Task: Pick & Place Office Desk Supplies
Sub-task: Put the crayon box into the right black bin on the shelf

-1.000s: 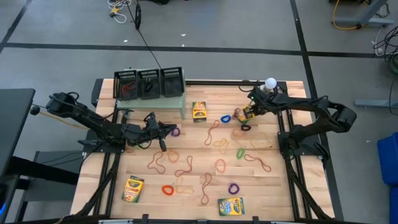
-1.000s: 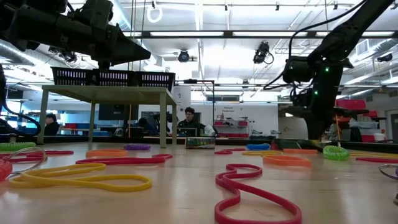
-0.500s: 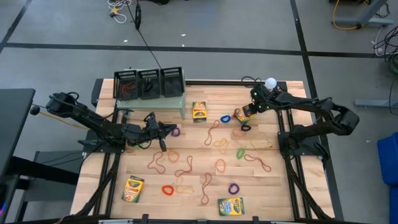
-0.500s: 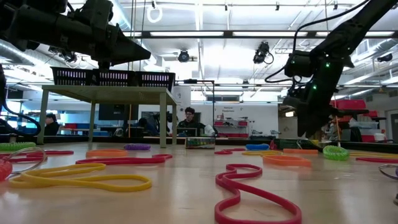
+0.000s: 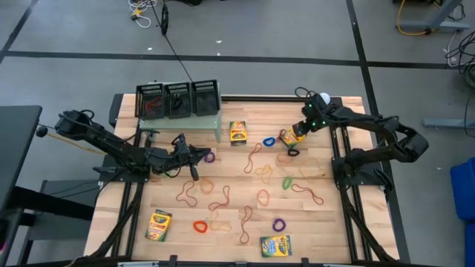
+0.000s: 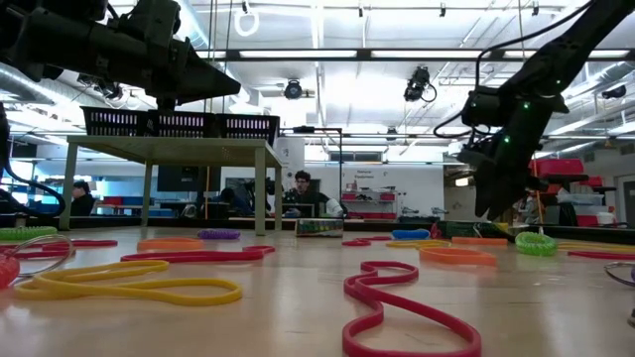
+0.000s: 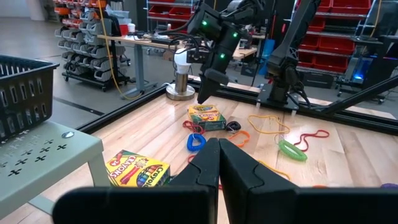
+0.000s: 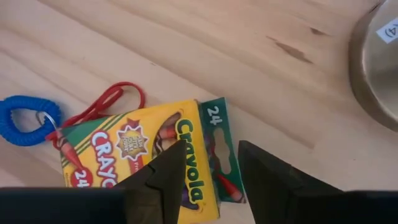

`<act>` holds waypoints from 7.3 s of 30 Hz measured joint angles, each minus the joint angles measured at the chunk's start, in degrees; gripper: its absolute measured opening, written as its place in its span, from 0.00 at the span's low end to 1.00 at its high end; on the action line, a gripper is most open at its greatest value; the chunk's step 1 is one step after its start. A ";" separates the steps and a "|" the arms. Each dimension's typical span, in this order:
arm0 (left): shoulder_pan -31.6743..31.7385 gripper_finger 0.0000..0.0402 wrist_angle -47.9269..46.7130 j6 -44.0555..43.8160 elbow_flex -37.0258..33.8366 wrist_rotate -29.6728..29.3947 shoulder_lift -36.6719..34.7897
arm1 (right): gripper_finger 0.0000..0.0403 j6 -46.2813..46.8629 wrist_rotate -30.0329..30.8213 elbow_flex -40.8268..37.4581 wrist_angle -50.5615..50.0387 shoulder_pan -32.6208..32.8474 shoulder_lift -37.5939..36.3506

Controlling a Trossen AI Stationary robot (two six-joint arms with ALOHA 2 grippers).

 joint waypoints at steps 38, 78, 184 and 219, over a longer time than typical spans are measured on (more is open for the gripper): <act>0.00 0.02 0.00 0.02 0.00 -0.02 0.00 | 0.01 -3.56 -3.60 -0.15 2.76 2.10 1.74; 0.00 0.02 -0.02 0.02 0.00 0.00 0.00 | 0.00 1.38 55.94 23.27 -4.97 63.31 3.90; 0.00 0.02 -0.37 24.81 -0.02 -0.30 -0.02 | 0.03 -13.77 47.86 -3.62 35.11 68.61 -11.84; 1.73 0.02 9.06 11.44 2.04 10.12 0.39 | 0.03 -8.87 40.26 -7.63 37.19 60.87 -13.27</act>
